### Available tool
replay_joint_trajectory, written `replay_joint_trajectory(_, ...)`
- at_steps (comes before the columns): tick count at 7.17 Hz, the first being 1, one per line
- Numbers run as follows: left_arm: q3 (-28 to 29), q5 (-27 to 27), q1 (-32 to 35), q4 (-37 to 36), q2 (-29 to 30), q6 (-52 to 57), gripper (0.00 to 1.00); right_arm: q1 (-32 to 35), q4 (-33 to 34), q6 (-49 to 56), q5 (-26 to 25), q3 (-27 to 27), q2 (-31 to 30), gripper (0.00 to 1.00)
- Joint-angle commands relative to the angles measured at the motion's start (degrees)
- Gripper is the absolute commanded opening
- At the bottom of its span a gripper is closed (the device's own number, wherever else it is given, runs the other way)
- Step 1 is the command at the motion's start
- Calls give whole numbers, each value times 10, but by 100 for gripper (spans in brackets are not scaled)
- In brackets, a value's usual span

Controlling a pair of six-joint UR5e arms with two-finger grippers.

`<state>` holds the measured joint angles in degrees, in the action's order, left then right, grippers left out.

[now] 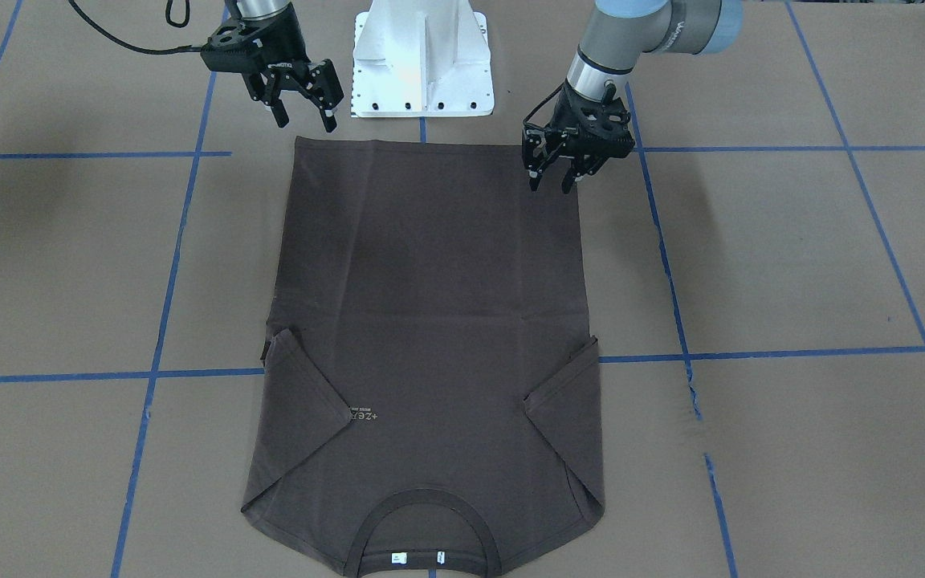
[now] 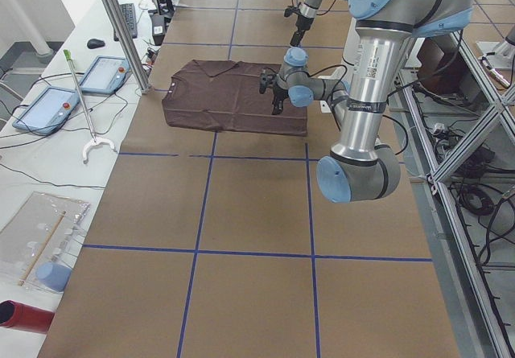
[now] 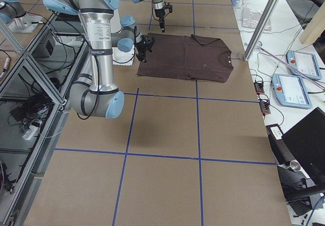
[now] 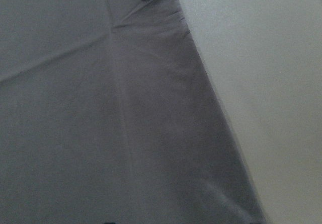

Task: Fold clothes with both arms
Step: 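Move both grippers down to the hem corners nearest the robot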

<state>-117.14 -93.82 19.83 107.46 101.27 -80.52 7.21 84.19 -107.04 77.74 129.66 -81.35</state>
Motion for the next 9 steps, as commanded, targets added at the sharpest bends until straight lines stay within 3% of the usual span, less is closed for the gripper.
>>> replay_joint_trajectory(1,-16,43,-58,0,-64,-49,55,-4,0,-3,-6,1,-1,94)
replay_joint_trajectory(3,-13,55,-100,-1,-68,-76,55,-4,0,-3,-7,1,-2,95)
replay_joint_trajectory(9,-5,63,-124,-5,-68,-77,53,-4,-1,-3,-7,2,-1,95)
